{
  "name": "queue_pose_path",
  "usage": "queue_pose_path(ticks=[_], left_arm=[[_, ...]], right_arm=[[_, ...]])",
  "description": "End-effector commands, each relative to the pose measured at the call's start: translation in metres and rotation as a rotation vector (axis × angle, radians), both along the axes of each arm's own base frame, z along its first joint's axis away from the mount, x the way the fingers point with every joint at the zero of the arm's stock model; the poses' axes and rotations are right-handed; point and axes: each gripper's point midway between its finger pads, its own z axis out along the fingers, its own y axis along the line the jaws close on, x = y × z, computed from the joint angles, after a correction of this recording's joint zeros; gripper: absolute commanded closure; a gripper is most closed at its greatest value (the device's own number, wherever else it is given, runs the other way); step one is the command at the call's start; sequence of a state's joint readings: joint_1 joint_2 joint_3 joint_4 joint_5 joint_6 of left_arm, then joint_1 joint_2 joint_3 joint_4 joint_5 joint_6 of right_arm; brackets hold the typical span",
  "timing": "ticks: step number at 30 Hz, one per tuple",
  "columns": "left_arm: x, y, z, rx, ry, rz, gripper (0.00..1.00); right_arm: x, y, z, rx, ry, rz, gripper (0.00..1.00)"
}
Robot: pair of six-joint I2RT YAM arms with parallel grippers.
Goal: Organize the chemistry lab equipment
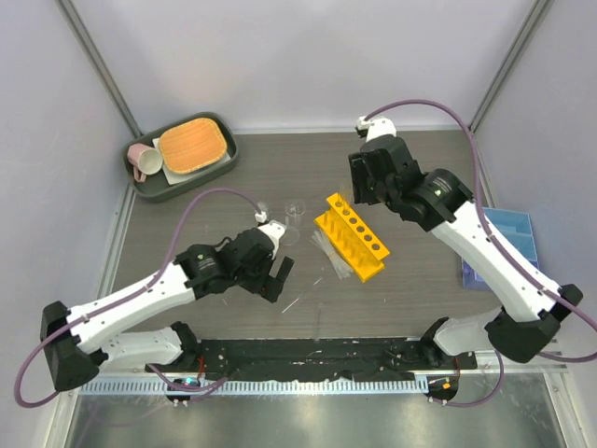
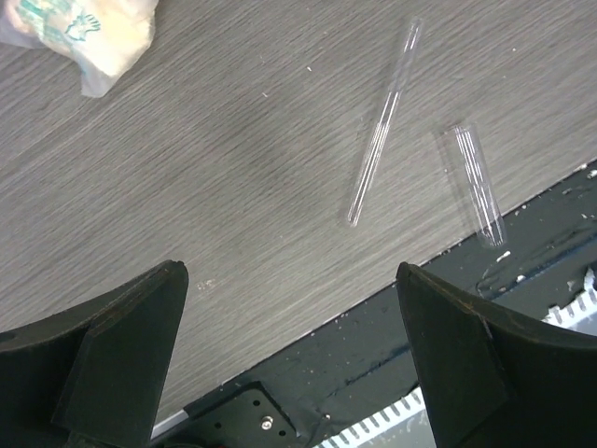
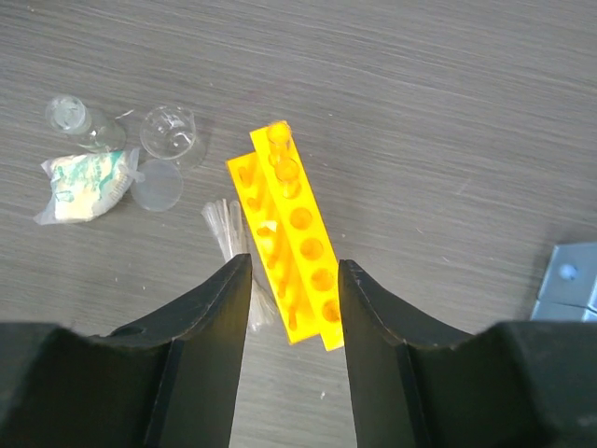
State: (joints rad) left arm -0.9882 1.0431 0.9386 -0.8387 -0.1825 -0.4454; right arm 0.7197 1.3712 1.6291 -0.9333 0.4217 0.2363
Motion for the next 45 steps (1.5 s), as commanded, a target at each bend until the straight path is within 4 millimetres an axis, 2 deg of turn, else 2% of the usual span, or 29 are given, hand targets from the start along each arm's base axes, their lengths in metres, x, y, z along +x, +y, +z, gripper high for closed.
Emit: queue_pose_path(ticks=[1, 7, 9, 11, 15, 22, 26, 36, 40, 45], left_arm=[[0.014, -0.026, -0.006, -0.040, -0.010, 0.001, 0.00], [0.021, -0.046, -0.051, 0.034, 0.067, -0.018, 0.01], [0.021, -0.055, -0.065, 0.040, 0.097, -0.039, 0.04], [0.021, -0.062, -0.073, 0.040, 0.114, -0.046, 0.07], [0.019, -0.069, -0.087, 0.064, 0.140, -0.051, 0.08], [0.010, -0.069, -0.118, 0.145, 0.164, -0.042, 0.13], [0.006, -0.070, -0.129, 0.179, 0.162, -0.041, 0.17], [-0.003, -0.060, -0.152, 0.215, 0.184, -0.026, 0.43], [-0.005, -0.059, -0.157, 0.210, 0.192, -0.024, 0.67], [-0.009, -0.054, -0.158, 0.205, 0.199, -0.018, 0.81]], right_arm=[[-0.020, -0.019, 0.005, -0.015, -0.001, -0.043, 0.52], [-0.040, -0.014, -0.008, 0.039, 0.023, 0.024, 0.52], [-0.046, -0.012, -0.015, 0.045, 0.036, 0.050, 0.52], [-0.048, -0.014, -0.023, 0.033, 0.046, 0.055, 0.52], [-0.054, -0.012, -0.025, 0.050, 0.047, 0.084, 0.52], [-0.056, -0.012, -0.030, 0.042, 0.045, 0.104, 0.52], [-0.057, -0.012, -0.032, 0.042, 0.045, 0.111, 0.52], [-0.059, -0.012, -0.033, 0.050, 0.046, 0.120, 0.52], [-0.060, -0.012, -0.033, 0.051, 0.046, 0.121, 0.52], [-0.059, -0.010, -0.033, 0.051, 0.048, 0.119, 0.53]])
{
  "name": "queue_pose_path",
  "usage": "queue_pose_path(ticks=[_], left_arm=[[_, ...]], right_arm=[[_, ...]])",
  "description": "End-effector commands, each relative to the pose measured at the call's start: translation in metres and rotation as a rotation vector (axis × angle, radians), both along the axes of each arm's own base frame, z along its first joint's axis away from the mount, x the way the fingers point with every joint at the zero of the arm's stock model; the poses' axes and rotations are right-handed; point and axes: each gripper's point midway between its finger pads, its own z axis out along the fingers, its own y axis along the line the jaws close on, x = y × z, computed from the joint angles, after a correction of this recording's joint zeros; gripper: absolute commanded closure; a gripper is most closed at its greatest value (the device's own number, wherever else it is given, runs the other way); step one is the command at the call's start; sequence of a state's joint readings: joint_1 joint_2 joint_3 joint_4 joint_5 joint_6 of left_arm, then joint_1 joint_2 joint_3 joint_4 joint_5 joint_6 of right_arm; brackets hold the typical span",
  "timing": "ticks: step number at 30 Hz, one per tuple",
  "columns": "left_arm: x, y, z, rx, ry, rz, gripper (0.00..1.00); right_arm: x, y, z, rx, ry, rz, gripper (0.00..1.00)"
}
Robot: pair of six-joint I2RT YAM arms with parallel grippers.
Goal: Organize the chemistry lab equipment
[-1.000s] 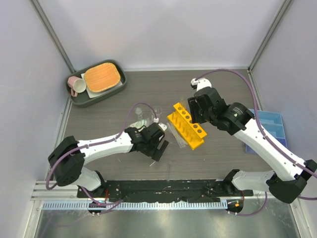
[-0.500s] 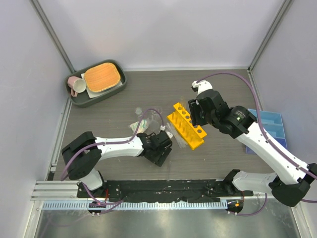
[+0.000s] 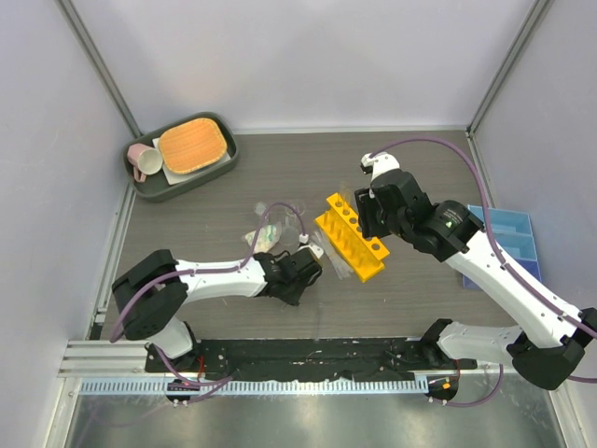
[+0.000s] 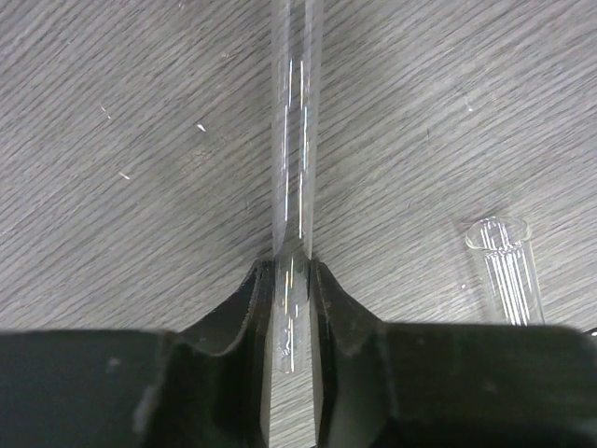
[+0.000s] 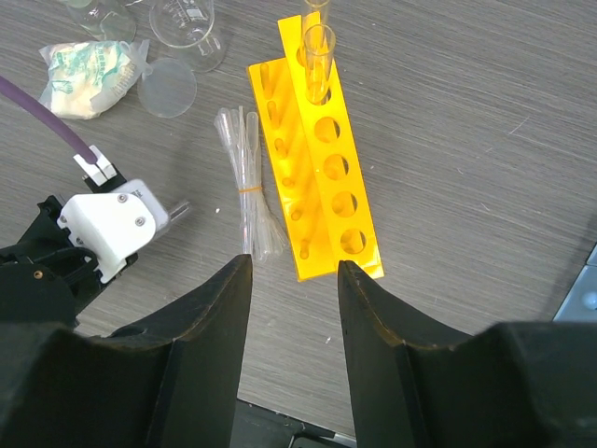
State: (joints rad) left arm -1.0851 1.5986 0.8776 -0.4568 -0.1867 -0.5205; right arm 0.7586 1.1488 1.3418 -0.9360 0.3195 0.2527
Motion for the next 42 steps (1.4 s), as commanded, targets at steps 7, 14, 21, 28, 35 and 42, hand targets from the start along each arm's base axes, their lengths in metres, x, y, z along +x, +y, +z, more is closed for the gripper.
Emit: queue_pose_path(ticks=[7, 14, 21, 28, 35, 42], left_arm=[[-0.012, 0.023, 0.006, 0.027, 0.011, 0.023, 0.94], [-0.020, 0.004, 0.092, -0.166, -0.019, -0.083, 0.95], [-0.070, -0.026, 0.173, -0.550, 0.066, -0.321, 0.94], [-0.120, -0.027, 0.204, -0.795, 0.168, -0.529, 0.94], [-0.136, -0.029, 0.222, -0.943, 0.152, -0.626, 0.92], [-0.149, -0.027, 0.242, -1.056, 0.143, -0.697, 0.92]], right_arm=[[0.002, 0.006, 0.017, 0.050, -0.046, 0.007, 0.53], [-0.009, 0.019, 0.004, 0.103, 0.010, 0.066, 0.53], [-0.053, 0.048, 0.006, 0.260, 0.118, 0.295, 0.52], [-0.115, 0.052, 0.050, 0.446, 0.164, 0.508, 0.48], [-0.154, 0.055, 0.059, 0.566, 0.268, 0.602, 0.48], [-0.170, 0.061, 0.043, 0.638, 0.372, 0.622, 0.47]])
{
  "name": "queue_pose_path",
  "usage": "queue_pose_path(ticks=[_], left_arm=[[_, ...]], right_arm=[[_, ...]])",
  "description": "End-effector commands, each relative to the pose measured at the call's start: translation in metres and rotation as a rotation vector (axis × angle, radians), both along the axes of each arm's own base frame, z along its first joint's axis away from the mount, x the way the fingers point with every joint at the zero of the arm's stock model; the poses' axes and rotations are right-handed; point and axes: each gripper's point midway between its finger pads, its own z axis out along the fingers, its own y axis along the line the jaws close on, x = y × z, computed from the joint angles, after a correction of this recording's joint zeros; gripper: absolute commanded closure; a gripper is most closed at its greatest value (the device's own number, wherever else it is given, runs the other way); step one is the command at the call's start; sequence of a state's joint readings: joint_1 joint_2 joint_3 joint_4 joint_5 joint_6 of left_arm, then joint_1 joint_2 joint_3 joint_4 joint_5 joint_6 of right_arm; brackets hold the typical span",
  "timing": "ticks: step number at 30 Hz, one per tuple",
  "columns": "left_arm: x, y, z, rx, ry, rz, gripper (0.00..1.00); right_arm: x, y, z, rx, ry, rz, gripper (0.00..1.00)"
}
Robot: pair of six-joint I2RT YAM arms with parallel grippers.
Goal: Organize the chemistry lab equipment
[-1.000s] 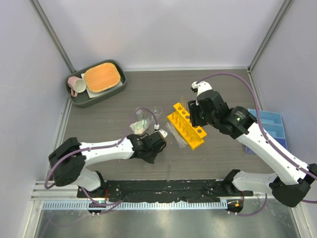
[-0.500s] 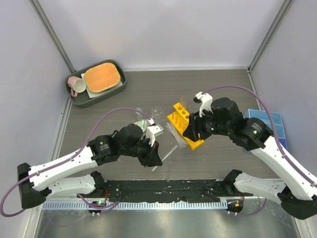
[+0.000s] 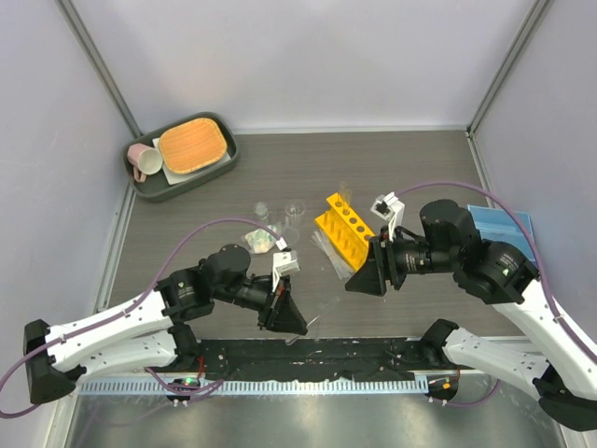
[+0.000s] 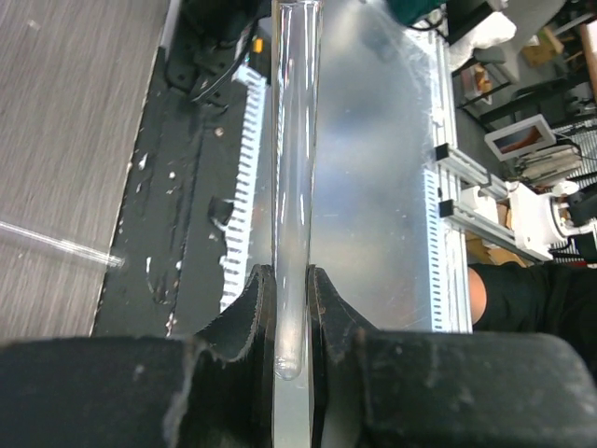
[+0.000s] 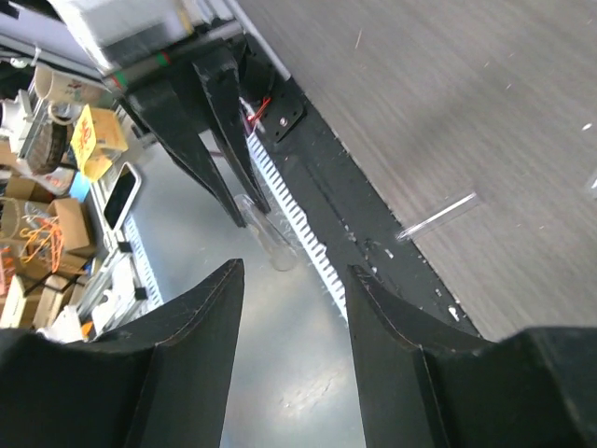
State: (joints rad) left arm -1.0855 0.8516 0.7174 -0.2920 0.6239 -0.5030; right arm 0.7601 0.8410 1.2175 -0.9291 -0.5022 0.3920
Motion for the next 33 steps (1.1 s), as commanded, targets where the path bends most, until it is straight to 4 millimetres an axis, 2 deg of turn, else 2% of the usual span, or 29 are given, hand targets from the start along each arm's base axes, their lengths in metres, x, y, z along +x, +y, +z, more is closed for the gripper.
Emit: queue_pose_path(ticks=[1, 5, 17, 23, 33], left_arm=[[-0.013, -0.004, 0.037, -0.176, -0.028, -0.079, 0.92], [-0.015, -0.003, 0.043, -0.206, -0.036, -0.087, 0.92], [-0.013, -0.007, 0.041, -0.216, -0.045, -0.093, 0.92], [-0.012, -0.008, 0.043, -0.219, -0.061, -0.097, 0.93], [-0.009, -0.008, 0.043, -0.216, -0.080, -0.088, 0.94]], right_arm=[[-0.016, 0.012, 0.001, 0.083, 0.084, 0.066, 0.47], [-0.017, 0.015, -0.004, 0.096, 0.110, 0.068, 0.46], [-0.020, 0.029, 0.011, 0.167, 0.115, 0.091, 0.46], [-0.024, 0.032, 0.011, 0.171, 0.125, 0.099, 0.46], [-0.030, 0.036, 0.012, 0.173, 0.127, 0.111, 0.57]])
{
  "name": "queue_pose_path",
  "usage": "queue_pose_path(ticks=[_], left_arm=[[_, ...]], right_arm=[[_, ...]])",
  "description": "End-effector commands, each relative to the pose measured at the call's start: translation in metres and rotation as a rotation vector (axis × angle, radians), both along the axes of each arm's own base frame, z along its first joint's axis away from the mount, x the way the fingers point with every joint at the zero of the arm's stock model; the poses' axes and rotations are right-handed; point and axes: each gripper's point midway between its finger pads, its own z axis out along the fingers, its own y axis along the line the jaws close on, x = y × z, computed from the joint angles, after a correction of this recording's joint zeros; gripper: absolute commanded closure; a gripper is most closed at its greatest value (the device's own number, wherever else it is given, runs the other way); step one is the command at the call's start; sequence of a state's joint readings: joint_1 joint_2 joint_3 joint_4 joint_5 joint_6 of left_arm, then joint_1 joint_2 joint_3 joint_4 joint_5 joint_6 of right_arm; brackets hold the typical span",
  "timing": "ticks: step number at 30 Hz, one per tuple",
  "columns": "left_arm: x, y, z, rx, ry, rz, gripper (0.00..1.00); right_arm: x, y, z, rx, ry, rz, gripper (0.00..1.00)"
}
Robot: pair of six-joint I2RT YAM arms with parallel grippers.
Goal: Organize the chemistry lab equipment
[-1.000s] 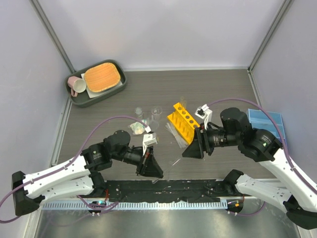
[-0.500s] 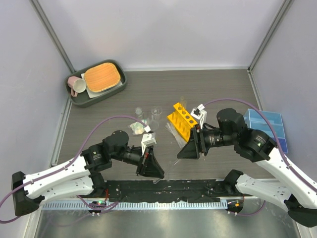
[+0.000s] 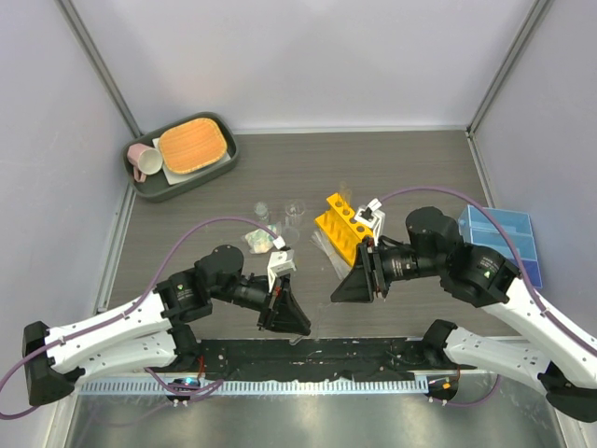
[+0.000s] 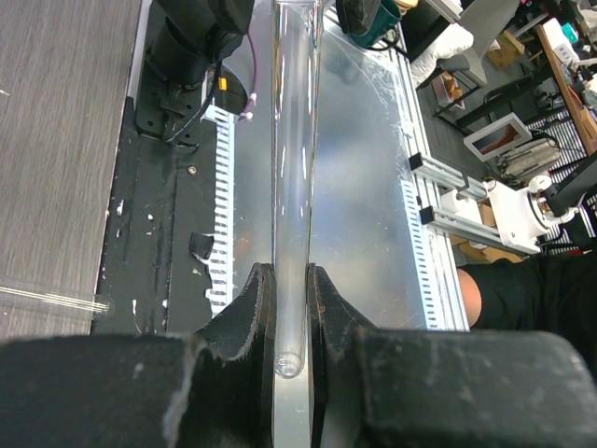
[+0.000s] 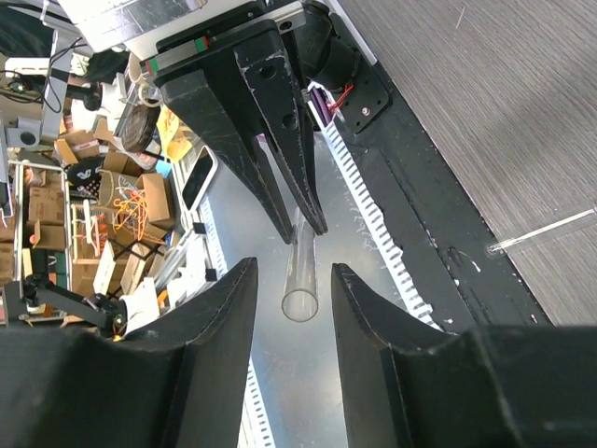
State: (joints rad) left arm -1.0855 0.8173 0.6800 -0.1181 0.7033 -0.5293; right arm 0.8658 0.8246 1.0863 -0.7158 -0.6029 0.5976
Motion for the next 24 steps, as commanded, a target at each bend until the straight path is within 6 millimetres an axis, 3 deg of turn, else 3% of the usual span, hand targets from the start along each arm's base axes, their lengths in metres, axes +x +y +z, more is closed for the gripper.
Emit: queue_pose_path(ticks=[1, 17, 24], left_arm=[[-0.0005, -0.0013, 0.0164, -0.060, -0.050, -0.018, 0.94], [0.0034, 0.0036, 0.0188, -0.063, -0.070, 0.007, 0.94], [0.0045, 0.0023, 0.0169, -0.055, -0.065, 0.008, 0.94]], right_arm=[[-0.0012, 0.0037, 0.0115, 0.042, -0.021, -0.001, 0.58], [-0.0077, 0.0030, 0.0088, 0.043, -0.014, 0.003, 0.62], [-0.0074, 0.0049, 0.0100, 0.047, -0.016, 0.003, 0.72]])
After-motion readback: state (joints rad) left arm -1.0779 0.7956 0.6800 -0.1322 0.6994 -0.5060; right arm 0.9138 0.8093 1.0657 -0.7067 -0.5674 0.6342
